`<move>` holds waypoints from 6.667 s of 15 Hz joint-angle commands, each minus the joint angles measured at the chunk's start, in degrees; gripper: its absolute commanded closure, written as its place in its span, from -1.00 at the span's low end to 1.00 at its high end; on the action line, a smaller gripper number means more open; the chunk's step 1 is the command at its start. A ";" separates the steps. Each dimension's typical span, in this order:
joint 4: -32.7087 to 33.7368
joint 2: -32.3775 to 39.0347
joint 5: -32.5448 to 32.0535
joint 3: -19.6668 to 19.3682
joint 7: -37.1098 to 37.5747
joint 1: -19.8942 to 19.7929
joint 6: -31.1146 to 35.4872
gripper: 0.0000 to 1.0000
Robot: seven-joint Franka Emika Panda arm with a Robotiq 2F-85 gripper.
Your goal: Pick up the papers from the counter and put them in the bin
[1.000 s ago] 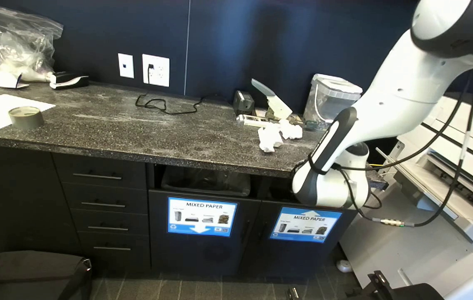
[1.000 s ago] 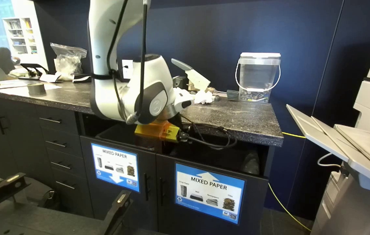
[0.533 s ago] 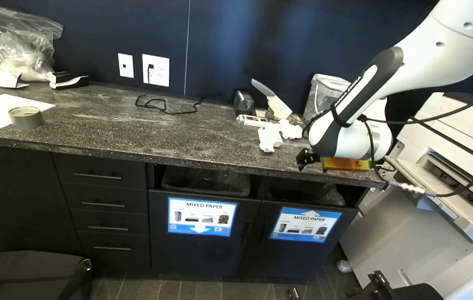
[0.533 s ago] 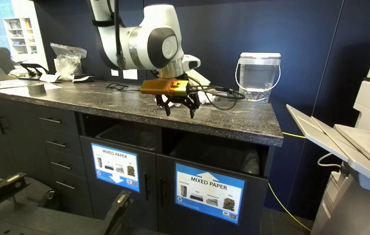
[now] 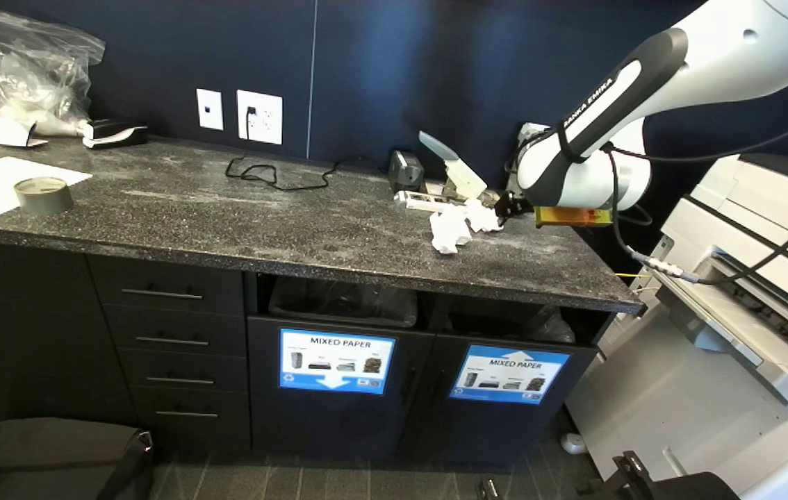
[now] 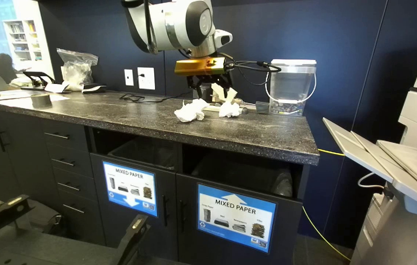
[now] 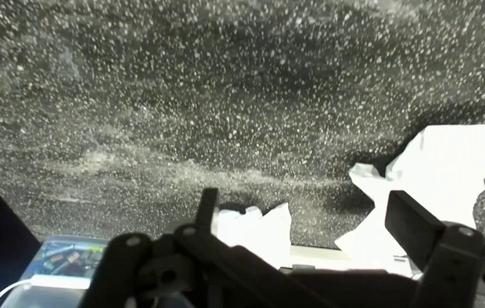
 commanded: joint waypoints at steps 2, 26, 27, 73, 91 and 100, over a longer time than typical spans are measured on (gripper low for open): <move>12.79 8.31 2.95 8.88 -5.11 -9.60 -0.10 -1.00; 66.62 44.86 2.11 26.24 -30.41 -20.83 -19.67 -1.00; 67.74 45.44 2.16 26.33 -31.62 -20.57 -20.25 -1.00; 61.82 40.04 -6.17 5.88 -35.57 -12.48 -45.60 0.74; 19.65 14.08 -0.15 4.94 -6.12 -10.62 -34.92 0.74; -5.20 2.12 2.09 4.80 2.83 -8.27 -18.30 0.74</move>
